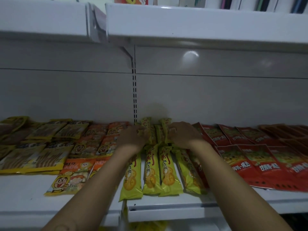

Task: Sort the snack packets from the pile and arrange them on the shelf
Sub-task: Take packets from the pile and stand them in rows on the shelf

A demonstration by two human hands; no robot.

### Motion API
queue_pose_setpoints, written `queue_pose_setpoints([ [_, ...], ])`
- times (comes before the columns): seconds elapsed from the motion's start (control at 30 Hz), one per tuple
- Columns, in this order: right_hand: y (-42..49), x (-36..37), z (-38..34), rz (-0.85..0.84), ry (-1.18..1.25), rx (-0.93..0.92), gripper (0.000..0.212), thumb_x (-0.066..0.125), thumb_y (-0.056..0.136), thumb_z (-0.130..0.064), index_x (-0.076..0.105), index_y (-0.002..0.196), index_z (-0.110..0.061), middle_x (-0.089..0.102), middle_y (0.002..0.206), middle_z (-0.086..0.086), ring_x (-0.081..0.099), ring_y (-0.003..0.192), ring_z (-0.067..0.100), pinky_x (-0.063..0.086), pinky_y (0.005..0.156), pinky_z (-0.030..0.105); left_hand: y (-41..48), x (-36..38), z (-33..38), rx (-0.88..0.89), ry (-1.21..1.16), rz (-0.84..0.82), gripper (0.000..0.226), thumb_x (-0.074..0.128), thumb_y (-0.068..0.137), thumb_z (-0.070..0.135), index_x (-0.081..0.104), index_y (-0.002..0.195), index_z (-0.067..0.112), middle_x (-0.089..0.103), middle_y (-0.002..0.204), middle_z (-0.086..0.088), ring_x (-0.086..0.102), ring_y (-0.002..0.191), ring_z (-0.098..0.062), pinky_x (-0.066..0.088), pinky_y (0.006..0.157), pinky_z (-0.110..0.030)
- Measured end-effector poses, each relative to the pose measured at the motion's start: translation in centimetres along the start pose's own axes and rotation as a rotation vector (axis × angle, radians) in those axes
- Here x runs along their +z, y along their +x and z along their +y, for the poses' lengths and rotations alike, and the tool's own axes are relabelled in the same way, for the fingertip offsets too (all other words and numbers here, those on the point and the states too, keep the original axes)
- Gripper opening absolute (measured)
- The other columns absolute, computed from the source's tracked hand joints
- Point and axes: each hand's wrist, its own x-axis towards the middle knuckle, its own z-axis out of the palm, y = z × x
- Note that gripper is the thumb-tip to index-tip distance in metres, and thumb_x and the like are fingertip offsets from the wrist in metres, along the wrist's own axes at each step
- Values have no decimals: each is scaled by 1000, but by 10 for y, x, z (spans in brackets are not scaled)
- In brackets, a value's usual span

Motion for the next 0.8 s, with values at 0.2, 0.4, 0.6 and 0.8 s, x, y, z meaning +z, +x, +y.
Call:
queue_pose_setpoints([
  [0.2,-56,-14,9,-3,-69,-4,44,59,95,-36,54,138,-29,56,138,2,54,122,23,47,97,31,-53,-21,1,27,343,-38,38,56,92,49,60,122,26,67,116,-4,62,106,-26,50,91,-35],
  [0.4,-95,-4,18,-71,-137,88,36,57,95,-36,61,130,-30,68,118,0,63,105,23,53,85,35,-92,-24,-7,-23,502,-79,38,46,97,44,57,127,23,64,124,-8,59,114,-31,47,87,-37],
  [0.6,-93,16,10,-108,-112,96,27,62,93,-26,67,119,-19,67,116,9,63,105,29,51,84,34,-102,-14,-2,-80,267,-162,46,60,96,33,52,141,24,59,136,-8,56,123,-28,48,99,-37],
  [0.8,-92,25,5,-31,-34,92,23,62,92,-22,64,113,-13,66,111,10,61,103,30,43,73,29,-112,-7,-1,-120,142,-94,50,67,92,31,54,140,25,63,131,-8,59,116,-26,48,99,-36],
])
